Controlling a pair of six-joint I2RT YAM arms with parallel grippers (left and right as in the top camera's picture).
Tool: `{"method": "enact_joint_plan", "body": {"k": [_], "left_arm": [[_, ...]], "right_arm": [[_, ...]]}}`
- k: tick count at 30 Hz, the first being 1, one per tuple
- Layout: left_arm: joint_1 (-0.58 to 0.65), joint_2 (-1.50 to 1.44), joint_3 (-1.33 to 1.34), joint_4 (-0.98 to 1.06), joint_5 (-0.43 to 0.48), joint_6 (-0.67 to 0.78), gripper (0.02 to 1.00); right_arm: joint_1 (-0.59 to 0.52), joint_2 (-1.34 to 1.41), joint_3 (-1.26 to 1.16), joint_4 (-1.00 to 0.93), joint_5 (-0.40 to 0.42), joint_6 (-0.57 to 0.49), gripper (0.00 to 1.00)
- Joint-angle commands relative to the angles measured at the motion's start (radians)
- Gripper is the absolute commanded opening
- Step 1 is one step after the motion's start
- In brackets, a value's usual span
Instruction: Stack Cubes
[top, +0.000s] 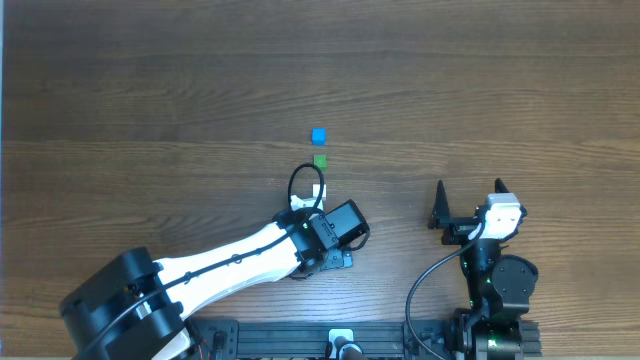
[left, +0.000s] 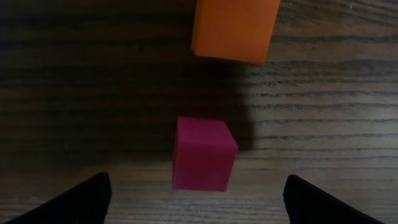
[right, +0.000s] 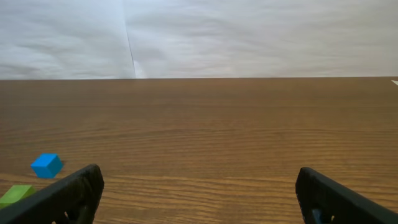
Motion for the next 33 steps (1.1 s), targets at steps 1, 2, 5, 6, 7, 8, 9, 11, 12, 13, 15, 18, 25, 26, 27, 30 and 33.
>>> {"method": "enact_joint_plan", "body": {"k": [1, 2, 5, 6, 7, 8, 9, 11, 12, 13, 15, 18, 25, 26, 27, 30, 33], "left_arm": [[-0.007, 0.019, -0.011, 0.006, -0.024, 0.035, 0.886], [-0.007, 0.02, -0.011, 0.011, -0.023, 0.051, 0.886], [-0.01, 0.03, -0.011, 0.023, -0.027, 0.08, 0.888], [-0.011, 0.033, -0.011, 0.024, -0.031, 0.081, 0.886], [-0.012, 0.04, -0.011, 0.024, -0.032, 0.081, 0.886], [-0.012, 0.044, -0.011, 0.024, -0.034, 0.081, 0.879], [-0.013, 0.049, -0.011, 0.024, -0.034, 0.088, 0.877], [-0.013, 0.053, -0.011, 0.026, -0.035, 0.107, 0.869], [-0.013, 0.054, -0.011, 0.025, -0.039, 0.108, 0.866], [-0.013, 0.054, -0.011, 0.026, -0.046, 0.111, 0.862], [-0.013, 0.055, -0.011, 0.034, -0.046, 0.134, 0.866], [-0.013, 0.055, -0.011, 0.044, -0.05, 0.156, 0.869], [-0.013, 0.055, -0.011, 0.04, -0.064, 0.16, 0.816], [-0.013, 0.055, -0.011, 0.039, -0.064, 0.16, 0.814], [-0.013, 0.055, -0.011, 0.038, -0.065, 0.16, 0.807], [-0.013, 0.055, -0.011, 0.035, -0.068, 0.16, 0.803], [-0.013, 0.055, -0.011, 0.035, -0.068, 0.168, 0.783]], "right_arm": [[0.005, -0.009, -0.007, -0.001, 0.006, -0.001, 0.991], [0.005, -0.009, -0.007, -0.001, 0.006, -0.001, 0.991], [0.005, -0.009, -0.007, -0.001, 0.006, -0.001, 0.991], [0.005, -0.009, -0.007, -0.001, 0.006, -0.001, 0.991], [0.005, -0.009, -0.007, -0.001, 0.006, -0.001, 0.993], [0.005, -0.009, -0.007, -0.001, 0.006, -0.001, 0.991], [0.005, -0.009, -0.007, -0.001, 0.006, -0.001, 0.993], [0.005, -0.009, -0.007, -0.001, 0.006, -0.001, 0.993], [0.005, -0.009, -0.007, -0.001, 0.006, -0.001, 0.991], [0.005, -0.009, -0.007, -0.001, 0.006, -0.001, 0.993], [0.005, -0.009, -0.007, -0.001, 0.006, -0.001, 0.991], [0.005, -0.009, -0.007, -0.001, 0.006, -0.001, 0.993], [0.005, -0.009, -0.007, -0.001, 0.006, -0.001, 0.991], [0.005, -0.009, -0.007, -0.001, 0.006, -0.001, 0.993], [0.005, -0.009, -0.007, -0.001, 0.006, -0.001, 0.993], [0.005, -0.009, -0.007, -0.001, 0.006, -0.001, 0.993], [0.005, -0.009, -0.007, -0.001, 0.006, -0.001, 0.991]]}}
